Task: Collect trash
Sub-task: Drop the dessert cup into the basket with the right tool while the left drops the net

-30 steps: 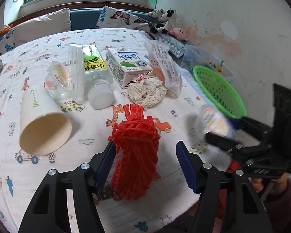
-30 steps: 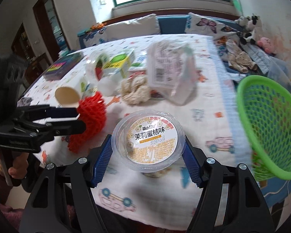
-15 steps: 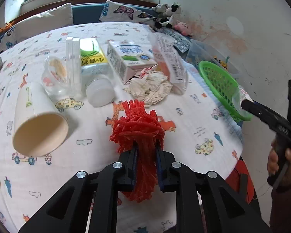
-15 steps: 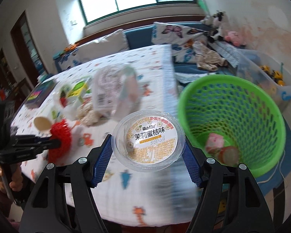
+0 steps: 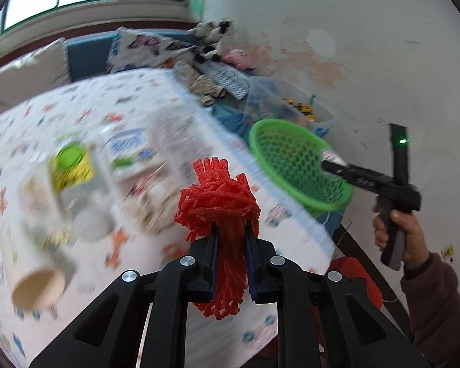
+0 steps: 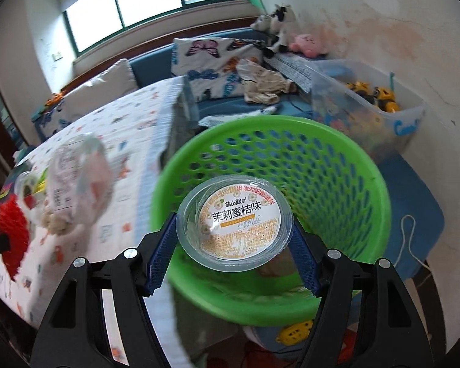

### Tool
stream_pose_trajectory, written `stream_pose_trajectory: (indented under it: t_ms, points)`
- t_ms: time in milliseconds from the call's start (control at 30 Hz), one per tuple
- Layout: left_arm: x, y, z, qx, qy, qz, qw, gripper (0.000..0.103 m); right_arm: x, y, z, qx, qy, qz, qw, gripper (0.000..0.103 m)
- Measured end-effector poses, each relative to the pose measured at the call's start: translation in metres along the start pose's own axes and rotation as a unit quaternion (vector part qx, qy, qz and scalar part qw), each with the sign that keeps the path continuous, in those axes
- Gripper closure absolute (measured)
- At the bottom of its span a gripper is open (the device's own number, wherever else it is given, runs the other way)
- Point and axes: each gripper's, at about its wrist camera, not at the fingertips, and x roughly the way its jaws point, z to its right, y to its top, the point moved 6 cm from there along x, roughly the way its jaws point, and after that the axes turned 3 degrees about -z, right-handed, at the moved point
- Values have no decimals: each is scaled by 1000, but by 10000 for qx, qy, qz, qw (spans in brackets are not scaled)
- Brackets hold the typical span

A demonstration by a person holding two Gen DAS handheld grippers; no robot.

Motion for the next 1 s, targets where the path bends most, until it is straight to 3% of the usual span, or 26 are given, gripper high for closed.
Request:
stream_pose_trajectory:
  t_ms: [200, 500, 800, 1000]
  points:
    - [22, 41, 35, 358, -197, 30, 9992, 88, 8, 2, 23, 167, -85, -22, 9998, 26]
    - [71, 85, 84, 781, -408, -91, 9961, 88, -6, -7, 42, 273, -142, 96, 9995, 24]
    - [125, 103, 112, 813, -558, -443, 9941, 87, -21, -18, 54, 326, -199, 187, 9991, 21]
    - [145, 105, 125, 809, -599, -514, 9936, 79, -27, -25, 53, 385, -149, 197, 9990, 21]
